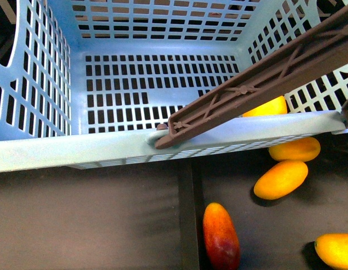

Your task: Pick lemon and mango into basket

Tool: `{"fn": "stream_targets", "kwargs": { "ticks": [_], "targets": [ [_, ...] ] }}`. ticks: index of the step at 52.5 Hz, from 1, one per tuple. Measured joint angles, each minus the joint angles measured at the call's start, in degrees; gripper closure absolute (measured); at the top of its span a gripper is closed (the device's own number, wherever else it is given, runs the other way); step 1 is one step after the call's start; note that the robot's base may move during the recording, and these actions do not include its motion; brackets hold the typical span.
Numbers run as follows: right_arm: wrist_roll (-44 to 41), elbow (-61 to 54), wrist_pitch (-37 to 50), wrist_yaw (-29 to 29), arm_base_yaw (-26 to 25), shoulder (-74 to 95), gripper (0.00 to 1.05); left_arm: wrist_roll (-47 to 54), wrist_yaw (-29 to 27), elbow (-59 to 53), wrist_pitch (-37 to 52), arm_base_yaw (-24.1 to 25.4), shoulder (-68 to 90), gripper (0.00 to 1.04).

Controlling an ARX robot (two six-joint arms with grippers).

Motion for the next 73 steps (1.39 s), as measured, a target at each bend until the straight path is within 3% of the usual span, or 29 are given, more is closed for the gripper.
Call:
{"fn": "stream_targets", "kwargs": {
  "ticks": [10, 42, 56, 73],
  "targets": [
    [2.34, 5.09, -1.38, 0.31, 3.15, 5.57, 0.09, -0.04, 0.37, 0.0, 0.0, -0.02, 0.0, 1.0],
    [4.31, 12.63, -5.51, 0.28, 5.09, 12.31, 0.09, -0.04, 0.33, 0.0, 0.0, -0.02, 0.0, 1.0],
    [3.48, 14.82, -7.17, 0.96, 5.9, 14.34, 0.39, -0.04, 0.24, 0.0, 0.0, 0.0, 0.0, 1.0],
    [-3.54, 6.4, -0.61, 1.42, 3.56, 8.2, 0.45, -0.07, 0.31, 0.0, 0.0, -0.02, 0.0, 1.0]
  ]
}}
